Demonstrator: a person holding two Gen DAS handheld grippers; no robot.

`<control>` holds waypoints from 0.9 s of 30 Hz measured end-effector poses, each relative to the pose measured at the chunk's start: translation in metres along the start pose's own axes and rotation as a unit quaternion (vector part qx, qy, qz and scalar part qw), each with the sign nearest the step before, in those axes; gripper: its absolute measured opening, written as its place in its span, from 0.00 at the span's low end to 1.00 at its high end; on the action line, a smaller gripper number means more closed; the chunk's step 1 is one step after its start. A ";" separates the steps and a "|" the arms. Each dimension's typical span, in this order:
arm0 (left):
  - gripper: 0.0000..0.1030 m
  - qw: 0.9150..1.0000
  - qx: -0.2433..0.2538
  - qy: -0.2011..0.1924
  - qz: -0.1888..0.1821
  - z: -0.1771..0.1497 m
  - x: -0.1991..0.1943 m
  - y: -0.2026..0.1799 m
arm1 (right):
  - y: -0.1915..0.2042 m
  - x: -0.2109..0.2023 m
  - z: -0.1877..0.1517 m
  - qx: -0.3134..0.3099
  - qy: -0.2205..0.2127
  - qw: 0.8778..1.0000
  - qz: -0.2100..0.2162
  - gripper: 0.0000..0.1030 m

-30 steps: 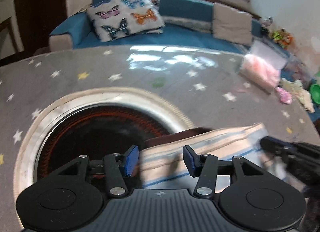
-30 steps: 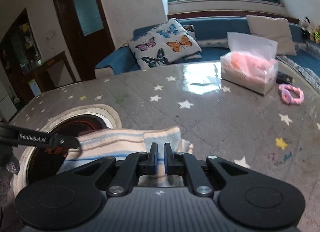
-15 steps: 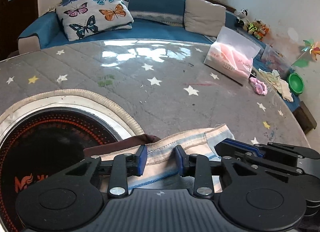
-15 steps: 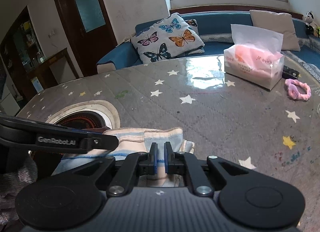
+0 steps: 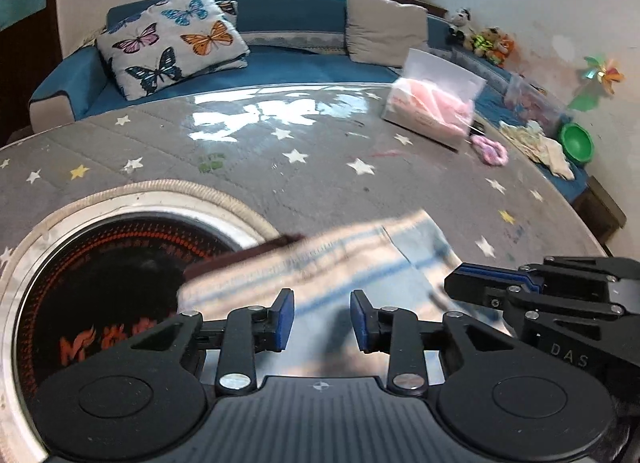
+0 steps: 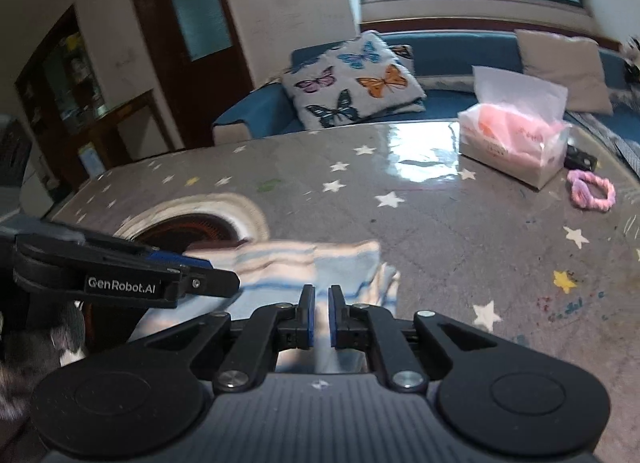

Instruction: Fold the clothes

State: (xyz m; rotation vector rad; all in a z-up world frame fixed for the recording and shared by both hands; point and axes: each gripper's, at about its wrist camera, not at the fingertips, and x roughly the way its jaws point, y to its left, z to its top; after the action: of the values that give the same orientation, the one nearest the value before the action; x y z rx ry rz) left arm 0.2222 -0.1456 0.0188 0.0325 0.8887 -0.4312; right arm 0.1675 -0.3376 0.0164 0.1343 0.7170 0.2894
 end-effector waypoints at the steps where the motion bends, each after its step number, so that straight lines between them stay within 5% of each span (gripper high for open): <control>1: 0.33 1.000 0.005 0.000 -0.002 -0.004 -0.005 -0.002 | 0.004 -0.006 -0.004 -0.009 0.002 1.000 0.004 0.07; 17: 0.33 0.997 0.070 0.009 0.023 -0.100 -0.050 -0.008 | 0.049 -0.058 -0.080 -0.069 0.025 0.997 0.019 0.13; 27: 0.33 0.997 0.069 0.000 0.026 -0.105 -0.053 -0.005 | 0.039 -0.091 -0.086 -0.034 -0.008 0.999 0.016 0.19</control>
State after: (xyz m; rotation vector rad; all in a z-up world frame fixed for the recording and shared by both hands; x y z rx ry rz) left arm 0.1128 -0.1104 -0.0076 0.1824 0.8561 -0.4433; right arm 0.0365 -0.3261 0.0179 0.0838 0.6880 0.3434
